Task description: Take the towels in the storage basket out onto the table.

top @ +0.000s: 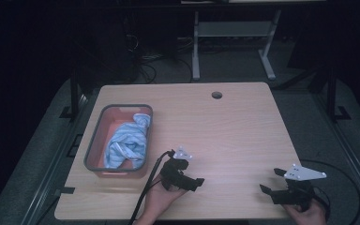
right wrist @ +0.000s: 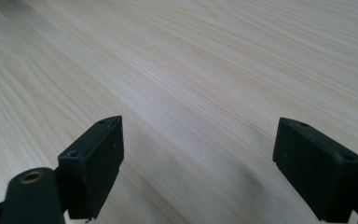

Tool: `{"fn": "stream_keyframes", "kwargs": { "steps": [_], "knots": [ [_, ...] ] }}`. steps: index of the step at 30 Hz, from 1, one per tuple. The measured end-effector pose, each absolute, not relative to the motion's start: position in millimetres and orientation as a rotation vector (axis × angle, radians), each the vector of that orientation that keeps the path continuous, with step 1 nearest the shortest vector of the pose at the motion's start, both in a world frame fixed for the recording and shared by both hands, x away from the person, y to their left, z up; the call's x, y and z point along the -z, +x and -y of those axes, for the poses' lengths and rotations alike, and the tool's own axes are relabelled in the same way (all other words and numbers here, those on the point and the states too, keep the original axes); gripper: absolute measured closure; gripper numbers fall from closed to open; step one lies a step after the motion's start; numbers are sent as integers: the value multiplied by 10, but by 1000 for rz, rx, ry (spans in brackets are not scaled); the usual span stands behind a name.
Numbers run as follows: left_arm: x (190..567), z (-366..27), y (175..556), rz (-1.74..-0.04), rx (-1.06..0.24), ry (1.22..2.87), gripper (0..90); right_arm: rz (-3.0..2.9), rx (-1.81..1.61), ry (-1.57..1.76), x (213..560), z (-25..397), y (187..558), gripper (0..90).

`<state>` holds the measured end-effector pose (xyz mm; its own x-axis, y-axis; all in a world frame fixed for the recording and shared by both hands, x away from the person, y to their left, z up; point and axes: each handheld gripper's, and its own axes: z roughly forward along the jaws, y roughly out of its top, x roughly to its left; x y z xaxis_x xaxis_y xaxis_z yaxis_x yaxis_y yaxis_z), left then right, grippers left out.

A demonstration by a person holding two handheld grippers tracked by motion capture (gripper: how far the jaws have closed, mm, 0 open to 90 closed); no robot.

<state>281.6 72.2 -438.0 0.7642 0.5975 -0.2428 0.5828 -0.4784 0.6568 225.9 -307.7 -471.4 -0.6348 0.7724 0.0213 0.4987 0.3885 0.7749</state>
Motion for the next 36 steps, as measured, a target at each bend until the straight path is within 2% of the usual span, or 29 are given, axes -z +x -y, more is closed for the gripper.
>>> {"fn": "stream_keyframes", "kwargs": {
  "steps": [36],
  "knots": [
    [3771, -715, 3339, -876, -15, 2181, 157, -2304, -1182, 1115, 4671, 3012, 2376, 152]
  ]
}}
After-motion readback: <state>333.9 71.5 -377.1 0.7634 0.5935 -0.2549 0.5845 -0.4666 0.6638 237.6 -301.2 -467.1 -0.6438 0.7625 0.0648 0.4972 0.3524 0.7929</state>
